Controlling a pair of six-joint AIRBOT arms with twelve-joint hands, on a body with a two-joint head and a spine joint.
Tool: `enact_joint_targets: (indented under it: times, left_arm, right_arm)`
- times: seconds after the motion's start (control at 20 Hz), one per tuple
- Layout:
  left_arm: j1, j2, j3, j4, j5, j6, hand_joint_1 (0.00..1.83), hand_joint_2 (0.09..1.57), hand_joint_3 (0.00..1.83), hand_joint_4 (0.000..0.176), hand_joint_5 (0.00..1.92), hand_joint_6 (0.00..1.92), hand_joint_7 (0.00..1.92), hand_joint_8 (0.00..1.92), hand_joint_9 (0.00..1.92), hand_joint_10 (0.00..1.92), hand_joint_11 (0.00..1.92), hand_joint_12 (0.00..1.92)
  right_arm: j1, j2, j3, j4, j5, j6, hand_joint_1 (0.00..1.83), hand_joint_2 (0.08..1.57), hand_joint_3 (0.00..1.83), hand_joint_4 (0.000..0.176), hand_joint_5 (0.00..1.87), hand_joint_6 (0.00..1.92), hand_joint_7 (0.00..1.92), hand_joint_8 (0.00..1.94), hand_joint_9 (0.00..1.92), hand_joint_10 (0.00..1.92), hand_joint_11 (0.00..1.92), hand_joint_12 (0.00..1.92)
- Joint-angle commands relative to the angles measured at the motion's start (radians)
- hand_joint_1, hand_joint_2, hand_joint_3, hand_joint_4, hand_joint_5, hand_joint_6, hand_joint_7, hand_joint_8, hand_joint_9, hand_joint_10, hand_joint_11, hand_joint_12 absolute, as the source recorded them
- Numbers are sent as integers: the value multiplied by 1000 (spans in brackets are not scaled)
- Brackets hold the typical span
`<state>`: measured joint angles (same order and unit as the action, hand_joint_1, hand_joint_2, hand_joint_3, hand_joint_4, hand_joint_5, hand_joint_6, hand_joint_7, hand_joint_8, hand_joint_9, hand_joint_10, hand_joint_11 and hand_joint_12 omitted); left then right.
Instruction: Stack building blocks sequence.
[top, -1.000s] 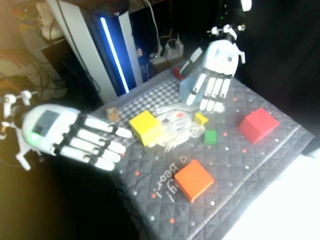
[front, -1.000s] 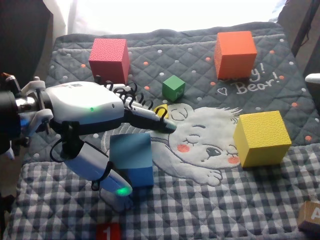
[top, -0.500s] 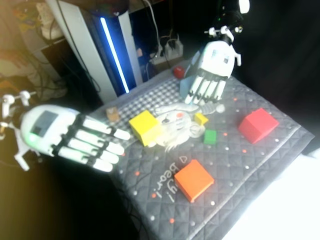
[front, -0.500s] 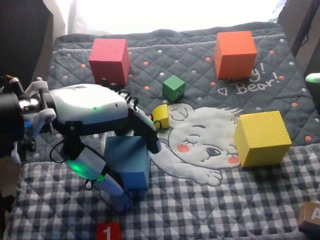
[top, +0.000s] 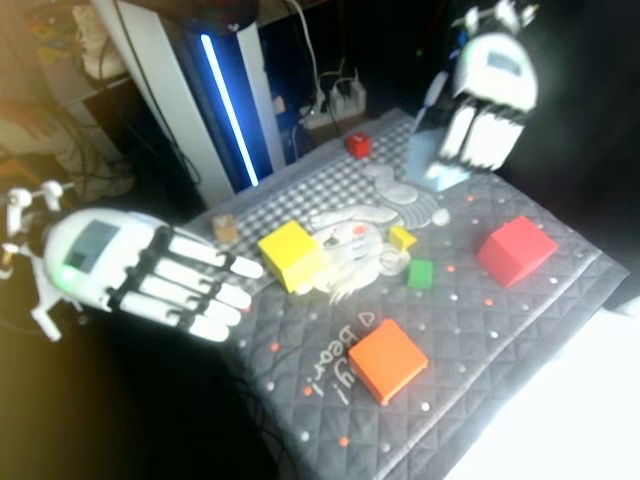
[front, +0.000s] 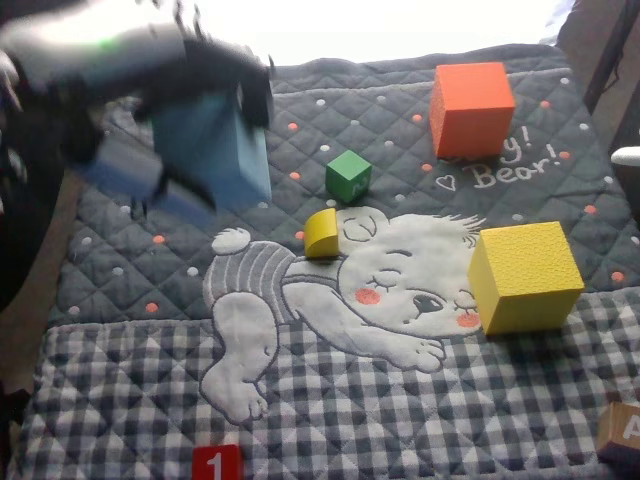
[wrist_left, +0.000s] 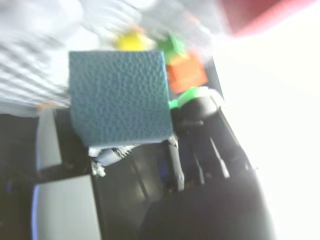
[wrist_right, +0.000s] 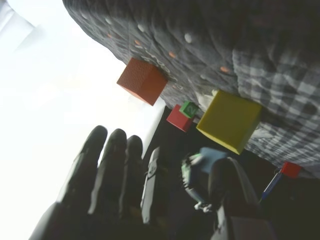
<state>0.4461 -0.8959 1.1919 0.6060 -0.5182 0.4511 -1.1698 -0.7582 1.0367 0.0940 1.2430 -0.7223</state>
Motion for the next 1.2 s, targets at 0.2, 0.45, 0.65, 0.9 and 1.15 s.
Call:
enact_joint_targets:
  times: [0.2,0.45,0.65,0.9,1.15]
  left_arm:
    - [-104,-74,130,-175,40,117,1382,1121,0,0,1015,881,871,1203,882,1315,588,1505]
    - [-131,-181,256,-229,150,159,1510,1080,0,0,1064,784,874,1127,928,1223,889,1270]
    - [-131,-232,315,-243,203,159,1391,1071,0,0,1083,844,982,962,991,1095,773,1387]
    - [-135,-240,319,-206,240,161,1604,1047,0,0,939,941,937,1030,1007,1107,887,1282]
    - [-145,-275,340,-176,263,161,1382,1098,2,0,1027,978,900,1094,946,1177,778,1511]
  right_arm:
    - [15,0,7,29,119,2,694,1223,0,113,358,0,300,1,257,3,0,663]
    - [17,-3,10,28,119,2,716,1218,0,132,363,1,313,0,255,2,0,222]
    - [17,-5,12,28,119,2,737,1214,0,126,375,1,318,0,255,2,0,174]
    - [17,-6,13,28,119,2,769,1205,3,104,378,0,315,0,251,0,0,439]
    - [17,-11,16,28,119,2,771,1216,1,110,374,0,310,1,247,2,0,362]
